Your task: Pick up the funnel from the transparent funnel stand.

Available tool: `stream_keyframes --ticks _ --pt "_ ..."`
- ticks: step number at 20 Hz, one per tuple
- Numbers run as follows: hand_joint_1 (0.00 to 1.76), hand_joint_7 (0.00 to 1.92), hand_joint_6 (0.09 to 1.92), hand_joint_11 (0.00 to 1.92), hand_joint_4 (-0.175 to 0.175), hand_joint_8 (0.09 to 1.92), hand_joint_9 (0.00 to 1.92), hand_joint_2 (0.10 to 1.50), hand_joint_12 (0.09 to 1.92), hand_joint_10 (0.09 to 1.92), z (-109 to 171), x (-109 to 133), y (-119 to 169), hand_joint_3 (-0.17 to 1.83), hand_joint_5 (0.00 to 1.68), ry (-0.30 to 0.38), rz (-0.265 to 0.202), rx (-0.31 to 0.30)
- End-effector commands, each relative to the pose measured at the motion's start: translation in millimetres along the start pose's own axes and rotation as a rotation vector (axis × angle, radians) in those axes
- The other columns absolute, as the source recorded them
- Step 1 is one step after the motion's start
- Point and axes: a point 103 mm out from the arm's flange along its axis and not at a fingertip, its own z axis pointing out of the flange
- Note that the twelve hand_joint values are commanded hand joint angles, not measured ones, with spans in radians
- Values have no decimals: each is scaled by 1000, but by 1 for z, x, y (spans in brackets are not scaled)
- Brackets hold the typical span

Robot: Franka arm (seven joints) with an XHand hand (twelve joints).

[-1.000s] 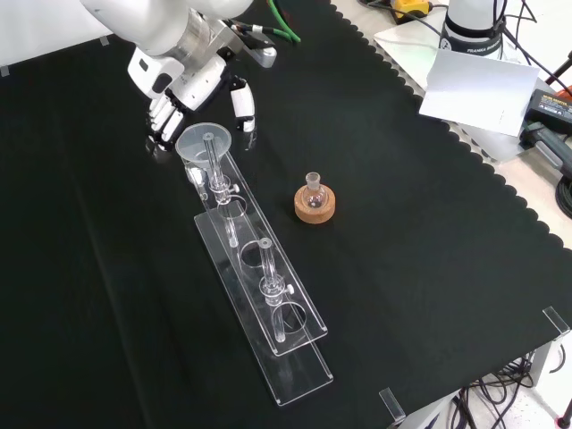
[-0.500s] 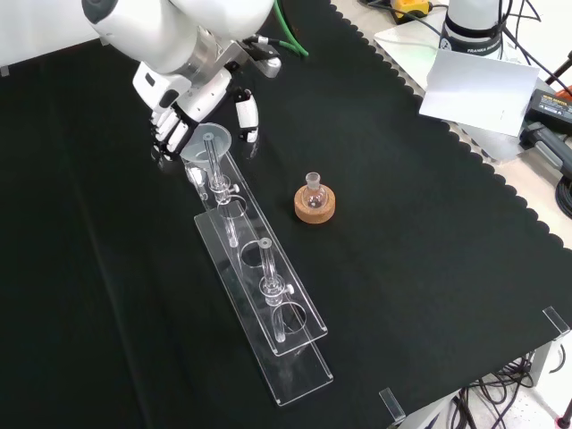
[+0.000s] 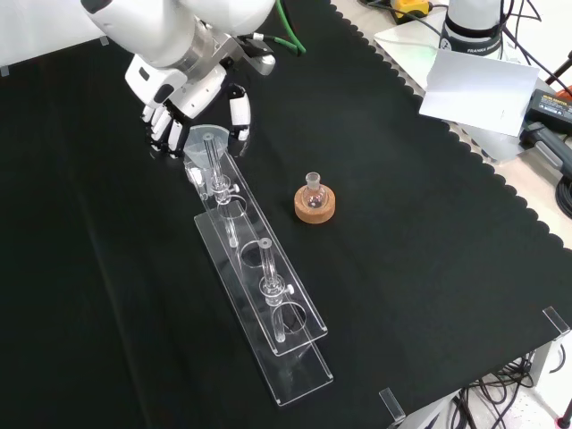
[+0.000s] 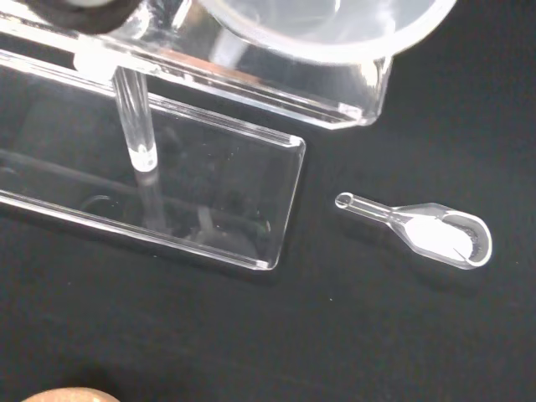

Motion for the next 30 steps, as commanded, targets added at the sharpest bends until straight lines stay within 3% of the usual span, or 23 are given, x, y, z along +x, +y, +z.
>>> stream_keyframes --ticks 1,5,9,15,19,22,30 --pt "726 287 463 326 -3 607 491 772 1308 571 2 -10 -9 377 645 -10 33 -33" --pt "729 261 482 327 -18 598 489 766 1307 566 0 -10 -12 375 517 11 36 -31" --pt "701 134 235 294 -40 629 392 720 1336 630 -2 -13 -15 383 304 34 38 -52" --pt "666 25 87 267 -42 626 318 679 1356 680 -1 -20 -21 385 216 83 24 -37" --pt "608 0 87 235 -33 471 218 653 1371 723 5 -25 -22 353 119 107 17 -10" --pt "576 0 87 220 -29 396 184 642 1378 749 9 -21 -20 327 86 78 -3 2" --pt "564 0 87 212 -31 357 175 639 1382 761 15 -15 -10 308 85 84 -12 31"
